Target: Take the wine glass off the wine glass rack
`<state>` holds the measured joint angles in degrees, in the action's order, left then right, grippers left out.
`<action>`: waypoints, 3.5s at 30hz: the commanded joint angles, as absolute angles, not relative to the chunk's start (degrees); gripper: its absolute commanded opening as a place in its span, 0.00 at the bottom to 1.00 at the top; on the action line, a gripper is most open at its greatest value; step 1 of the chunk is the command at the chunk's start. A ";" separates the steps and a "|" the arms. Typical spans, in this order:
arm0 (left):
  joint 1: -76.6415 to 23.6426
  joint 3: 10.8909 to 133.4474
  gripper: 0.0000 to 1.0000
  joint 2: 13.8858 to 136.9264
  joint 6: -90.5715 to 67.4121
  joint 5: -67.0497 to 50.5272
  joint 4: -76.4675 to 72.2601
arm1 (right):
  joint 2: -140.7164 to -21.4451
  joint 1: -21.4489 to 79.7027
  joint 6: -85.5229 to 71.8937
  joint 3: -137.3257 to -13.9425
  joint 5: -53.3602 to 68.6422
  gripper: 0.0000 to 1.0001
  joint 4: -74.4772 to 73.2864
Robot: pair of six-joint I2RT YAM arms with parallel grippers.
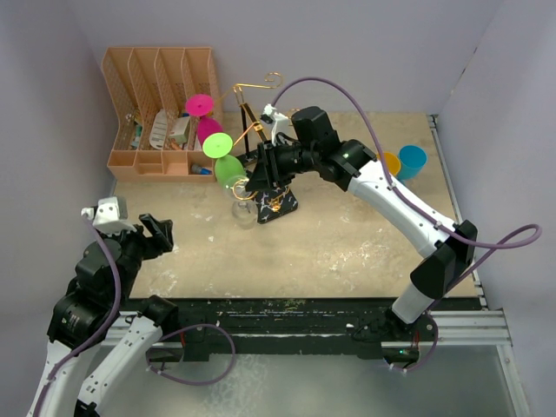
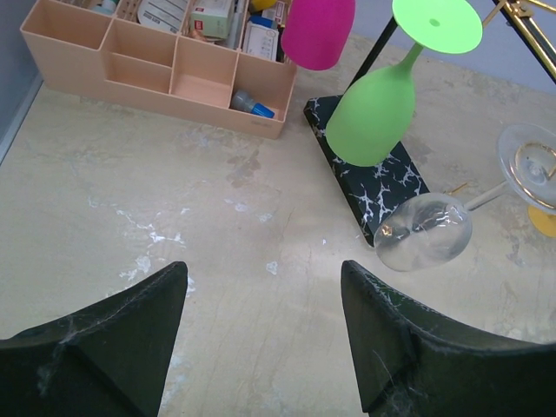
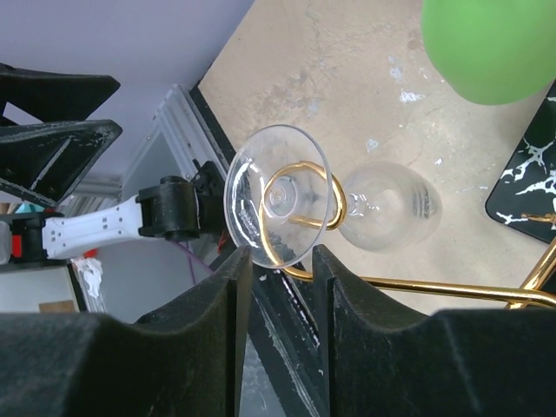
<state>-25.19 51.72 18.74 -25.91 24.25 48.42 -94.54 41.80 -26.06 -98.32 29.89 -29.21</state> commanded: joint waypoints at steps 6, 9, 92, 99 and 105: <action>-25.31 53.23 0.73 26.28 -24.55 20.00 43.79 | -95.64 42.18 -27.25 -101.55 29.19 0.38 -26.53; -25.31 53.09 0.71 27.96 -24.92 19.00 41.55 | -95.96 42.19 -27.26 -102.16 28.01 0.37 -27.47; -25.32 63.56 0.58 58.40 -21.95 8.18 29.43 | -97.27 42.20 -25.66 -101.31 34.81 0.12 -28.76; -25.38 63.46 0.58 57.96 -21.97 8.27 29.76 | -97.05 42.16 -25.58 -100.75 36.28 0.00 -28.17; -25.40 63.70 0.57 57.53 -21.90 8.49 30.12 | -96.24 42.16 -27.64 -99.24 39.02 0.00 -26.44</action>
